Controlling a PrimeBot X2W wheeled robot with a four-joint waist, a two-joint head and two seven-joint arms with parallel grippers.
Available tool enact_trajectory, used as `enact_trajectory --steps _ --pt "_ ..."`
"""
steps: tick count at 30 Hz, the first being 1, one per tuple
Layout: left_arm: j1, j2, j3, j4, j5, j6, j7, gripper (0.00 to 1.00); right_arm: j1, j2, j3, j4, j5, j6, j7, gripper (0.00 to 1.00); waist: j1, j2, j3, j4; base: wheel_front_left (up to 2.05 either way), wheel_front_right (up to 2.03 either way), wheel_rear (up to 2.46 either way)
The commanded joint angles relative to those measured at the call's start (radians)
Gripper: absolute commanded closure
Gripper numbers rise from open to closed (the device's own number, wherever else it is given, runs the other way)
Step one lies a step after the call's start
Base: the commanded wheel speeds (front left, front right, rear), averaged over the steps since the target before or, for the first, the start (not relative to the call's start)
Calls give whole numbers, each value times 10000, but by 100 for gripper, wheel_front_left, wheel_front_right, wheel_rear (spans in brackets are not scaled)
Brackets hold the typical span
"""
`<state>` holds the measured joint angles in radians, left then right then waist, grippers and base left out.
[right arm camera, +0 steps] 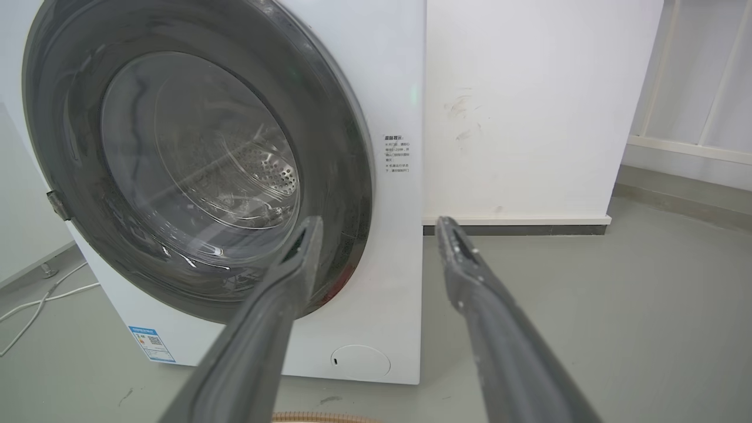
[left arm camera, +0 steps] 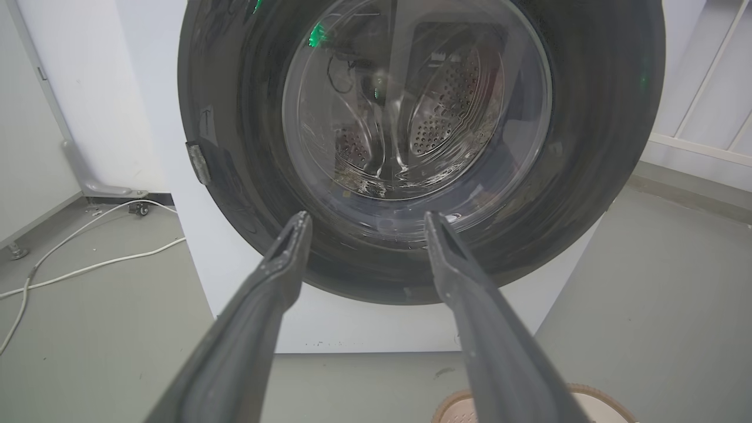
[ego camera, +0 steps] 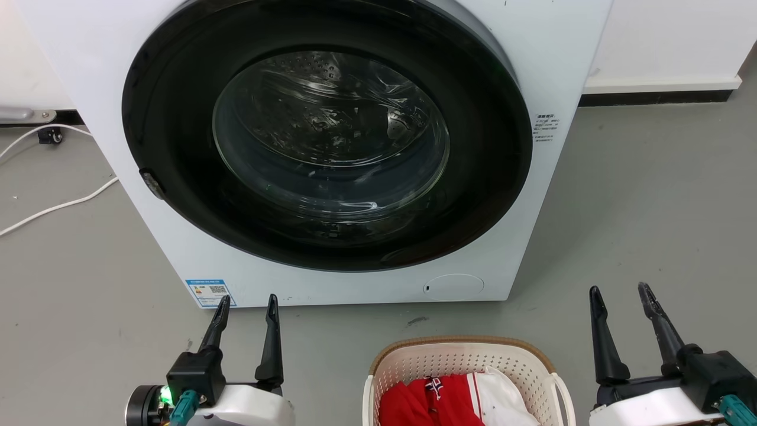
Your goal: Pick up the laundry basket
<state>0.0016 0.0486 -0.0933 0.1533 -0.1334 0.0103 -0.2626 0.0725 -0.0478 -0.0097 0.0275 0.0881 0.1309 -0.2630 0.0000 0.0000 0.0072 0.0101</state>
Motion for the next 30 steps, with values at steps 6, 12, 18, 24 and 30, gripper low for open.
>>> enact_trajectory --steps 6,12,18,24,30 --pt "109 28 29 43 15 63 -32 0 142 -42 11 106 259 -3 -27 0 0 0 20 -23 0 0 0" --pt "109 28 4 76 77 91 -32 0 112 -42 27 132 328 -3 -27 0 0 0 30 -38 0 0 0" --pt "81 28 -10 90 106 107 -32 0 104 -42 34 149 308 -3 -25 0 0 0 33 -16 0 0 0" --pt "80 28 10 77 155 114 -32 0 43 -42 56 139 317 -3 -25 0 0 0 60 -46 0 0 0" --pt "-147 27 -172 300 131 -40 -32 0 -106 -42 -36 297 158 -3 -25 0 0 0 234 -122 0 0 0"
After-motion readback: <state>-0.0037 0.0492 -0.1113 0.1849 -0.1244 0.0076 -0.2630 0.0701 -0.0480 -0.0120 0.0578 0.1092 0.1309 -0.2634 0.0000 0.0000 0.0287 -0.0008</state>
